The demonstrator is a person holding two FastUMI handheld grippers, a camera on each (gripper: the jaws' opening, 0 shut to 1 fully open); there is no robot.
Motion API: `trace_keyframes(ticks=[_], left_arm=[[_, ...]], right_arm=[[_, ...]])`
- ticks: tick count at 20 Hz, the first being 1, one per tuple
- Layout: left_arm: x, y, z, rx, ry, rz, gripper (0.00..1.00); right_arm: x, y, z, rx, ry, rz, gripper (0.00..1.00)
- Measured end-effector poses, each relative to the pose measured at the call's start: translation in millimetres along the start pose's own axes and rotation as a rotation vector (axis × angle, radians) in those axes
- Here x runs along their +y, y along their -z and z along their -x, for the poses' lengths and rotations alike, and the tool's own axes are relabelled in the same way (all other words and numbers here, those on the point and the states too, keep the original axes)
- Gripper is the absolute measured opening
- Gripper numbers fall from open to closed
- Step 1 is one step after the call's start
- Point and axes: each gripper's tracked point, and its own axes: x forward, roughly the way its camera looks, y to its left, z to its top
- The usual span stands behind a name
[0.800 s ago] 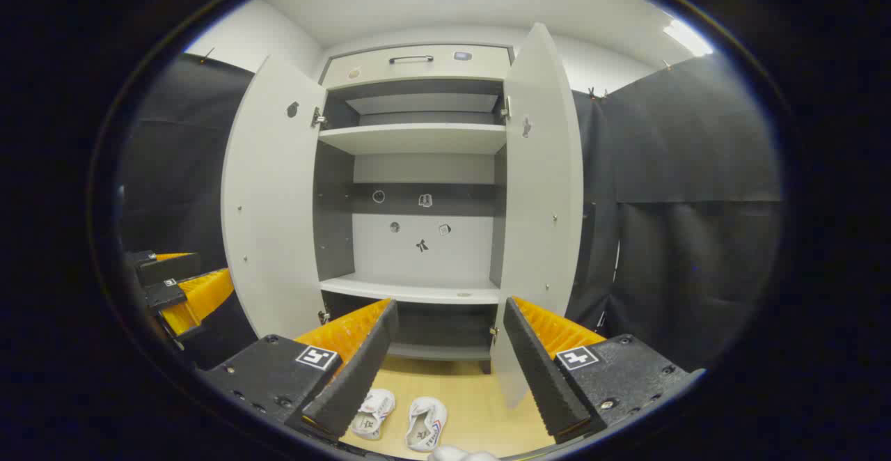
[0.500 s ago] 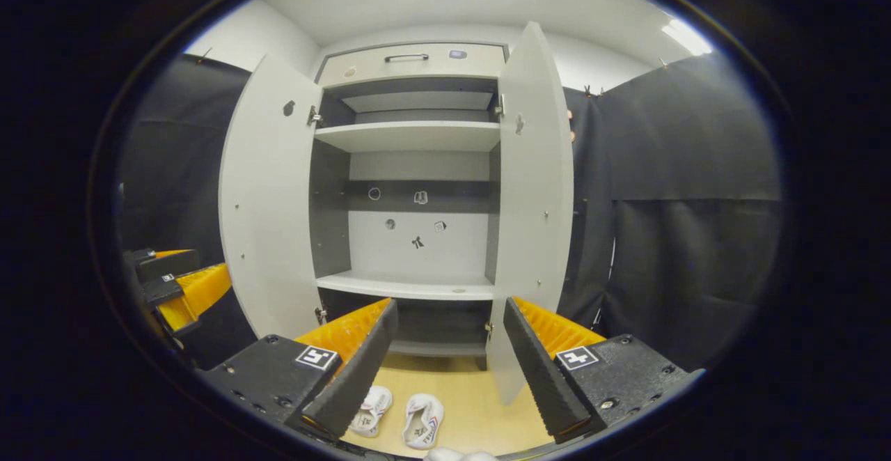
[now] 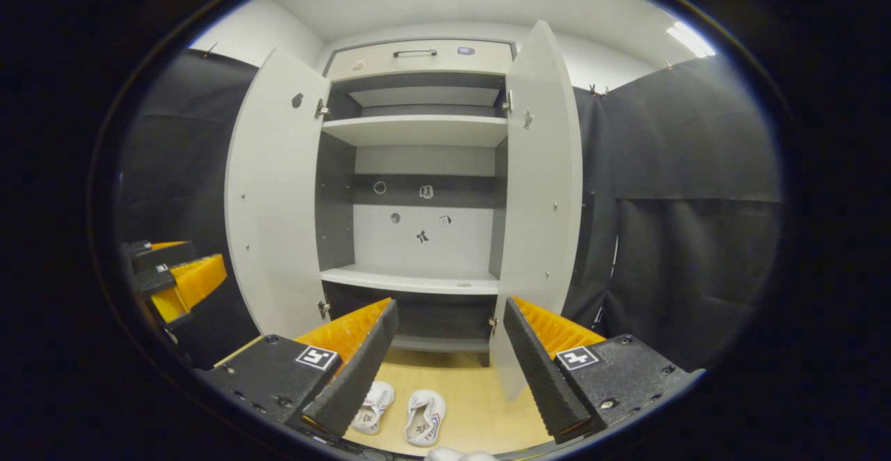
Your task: Grab one shoe with the right hand and put it into the shoe cabinet, grab the other shoe with the left hand and put it into the shoe cabinet; then close the right door with the right hand and the left door with the left hand.
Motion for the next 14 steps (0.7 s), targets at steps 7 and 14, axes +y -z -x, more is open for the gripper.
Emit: trace_keyframes(ticks=[7, 14], left_arm=[[4, 8, -5, 0.025, -0.032, -0.030, 0.96], [3, 8, 3, 0.040, -0.054, -0.034, 1.00]], right_arm=[[6, 135, -20, 0.246, -0.028, -0.001, 0.99], [61, 291, -22, 0.580, -0.155, -0.070, 0.94]])
